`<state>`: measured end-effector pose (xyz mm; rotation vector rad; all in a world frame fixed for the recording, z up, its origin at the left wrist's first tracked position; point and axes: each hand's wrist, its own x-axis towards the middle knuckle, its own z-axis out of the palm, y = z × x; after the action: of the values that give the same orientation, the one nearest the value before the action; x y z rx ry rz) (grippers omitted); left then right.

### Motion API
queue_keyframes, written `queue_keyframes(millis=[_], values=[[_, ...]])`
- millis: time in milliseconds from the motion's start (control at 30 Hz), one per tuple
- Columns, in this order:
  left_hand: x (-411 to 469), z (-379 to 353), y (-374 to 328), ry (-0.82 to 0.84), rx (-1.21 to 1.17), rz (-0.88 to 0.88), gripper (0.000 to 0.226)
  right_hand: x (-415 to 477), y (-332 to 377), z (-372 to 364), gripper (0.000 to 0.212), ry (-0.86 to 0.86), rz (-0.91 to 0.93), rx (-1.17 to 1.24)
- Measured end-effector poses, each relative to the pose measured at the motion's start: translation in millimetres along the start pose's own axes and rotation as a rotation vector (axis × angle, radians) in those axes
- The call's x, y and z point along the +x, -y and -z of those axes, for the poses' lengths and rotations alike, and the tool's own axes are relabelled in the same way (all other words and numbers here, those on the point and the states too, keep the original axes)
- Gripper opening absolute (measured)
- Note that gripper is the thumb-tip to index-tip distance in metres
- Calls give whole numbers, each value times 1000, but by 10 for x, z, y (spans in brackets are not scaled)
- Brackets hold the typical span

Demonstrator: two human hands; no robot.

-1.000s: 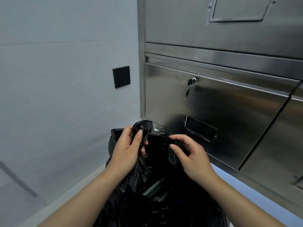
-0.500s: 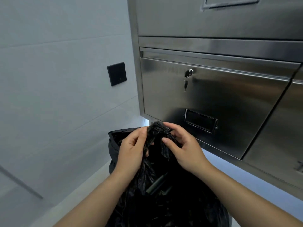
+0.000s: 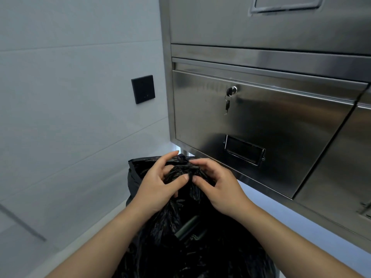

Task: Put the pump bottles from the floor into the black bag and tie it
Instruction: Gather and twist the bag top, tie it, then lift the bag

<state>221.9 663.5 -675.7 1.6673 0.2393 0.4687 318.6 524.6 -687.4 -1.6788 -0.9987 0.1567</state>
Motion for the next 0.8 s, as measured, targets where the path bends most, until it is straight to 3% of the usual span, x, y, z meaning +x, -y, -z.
queue_keyframes(millis=[200, 300, 600, 767, 800], values=[[-1, -4, 28, -77, 38, -9, 28, -13, 47, 28, 35, 37, 10, 66], [3, -19, 19, -116, 30, -12, 27, -30, 58, 24, 31, 30, -2, 133], [-30, -86, 8, -123, 32, -40, 22, -6, 35, -73, 13, -150, -56, 118], [-40, -69, -38, -66, -85, 83, 4, 16, 7, -56, 14, -103, -34, 73], [-38, -85, -43, -91, -94, 89, 12, 13, 4, -57, 16, -97, -24, 49]])
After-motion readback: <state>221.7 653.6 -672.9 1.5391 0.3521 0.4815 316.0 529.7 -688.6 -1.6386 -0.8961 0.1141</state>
